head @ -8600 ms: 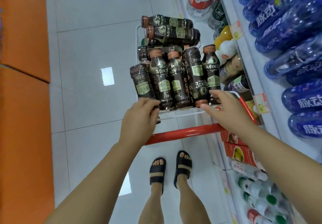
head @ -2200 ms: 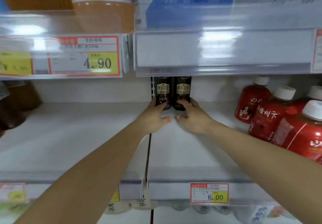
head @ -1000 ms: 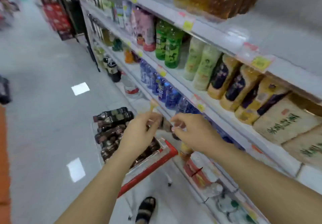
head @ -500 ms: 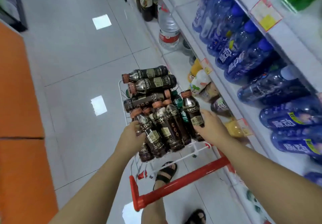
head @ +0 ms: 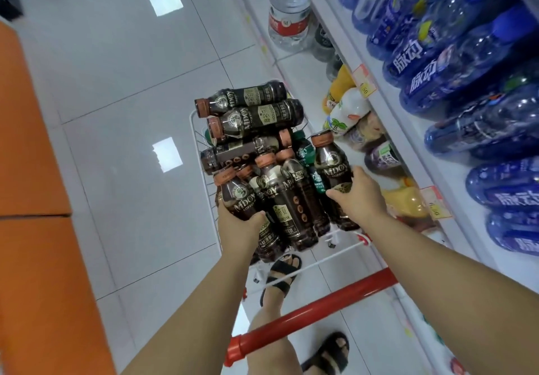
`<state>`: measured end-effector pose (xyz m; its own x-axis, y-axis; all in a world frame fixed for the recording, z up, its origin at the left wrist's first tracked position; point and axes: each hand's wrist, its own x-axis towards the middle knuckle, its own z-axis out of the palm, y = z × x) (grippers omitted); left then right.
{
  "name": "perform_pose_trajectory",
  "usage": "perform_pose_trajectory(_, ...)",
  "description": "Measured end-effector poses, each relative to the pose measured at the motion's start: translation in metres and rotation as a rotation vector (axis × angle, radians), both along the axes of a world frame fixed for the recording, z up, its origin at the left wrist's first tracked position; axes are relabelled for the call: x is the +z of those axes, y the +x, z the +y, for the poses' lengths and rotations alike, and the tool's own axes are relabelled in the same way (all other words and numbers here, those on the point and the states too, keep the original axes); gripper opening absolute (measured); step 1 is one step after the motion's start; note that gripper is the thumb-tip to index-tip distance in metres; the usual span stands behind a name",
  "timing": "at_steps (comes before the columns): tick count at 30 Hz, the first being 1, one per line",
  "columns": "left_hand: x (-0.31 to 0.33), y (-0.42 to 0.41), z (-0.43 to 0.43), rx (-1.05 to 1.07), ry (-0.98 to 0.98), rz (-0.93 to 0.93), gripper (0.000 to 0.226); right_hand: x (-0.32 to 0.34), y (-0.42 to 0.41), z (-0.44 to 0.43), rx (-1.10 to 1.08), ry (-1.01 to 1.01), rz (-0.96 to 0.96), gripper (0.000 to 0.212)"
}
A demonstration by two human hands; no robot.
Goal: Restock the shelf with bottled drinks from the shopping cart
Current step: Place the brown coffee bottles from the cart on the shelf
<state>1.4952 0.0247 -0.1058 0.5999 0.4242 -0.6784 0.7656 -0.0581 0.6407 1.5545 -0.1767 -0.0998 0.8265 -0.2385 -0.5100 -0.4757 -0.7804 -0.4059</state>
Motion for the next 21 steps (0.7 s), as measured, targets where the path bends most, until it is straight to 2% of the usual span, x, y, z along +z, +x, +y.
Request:
perform_pose_trajectory(2, 0.008, -0.005, -0.001, -0.008, 0.035, -0.058, 0.050, 0.003, -0.007, 0.001, -0.053, 0.043, -0.062, 0.047)
perform_pose_trajectory(4, 0.025, -0.012, 0.001, -0.065, 0.108, -0.192, 0.047, 0.011, -0.016, -0.001, -0.103, 0.101, -0.157, 0.048)
perform_pose_trajectory(8, 0.077, -0.020, -0.003, -0.231, 0.144, -0.346, 0.076, 0.057, -0.036, -0.013, -0.121, 0.276, -0.277, 0.050)
perform_pose_trajectory(14, 0.187, -0.017, -0.067, -0.364, -0.015, -0.651, 0.087, 0.185, -0.078, -0.052, -0.175, 0.362, -0.492, 0.050)
perform_pose_trajectory(21, 0.317, -0.057, -0.177, -0.567, -0.198, -1.041, 0.069, 0.354, -0.170, -0.137, -0.247, 0.311, -0.849, 0.053)
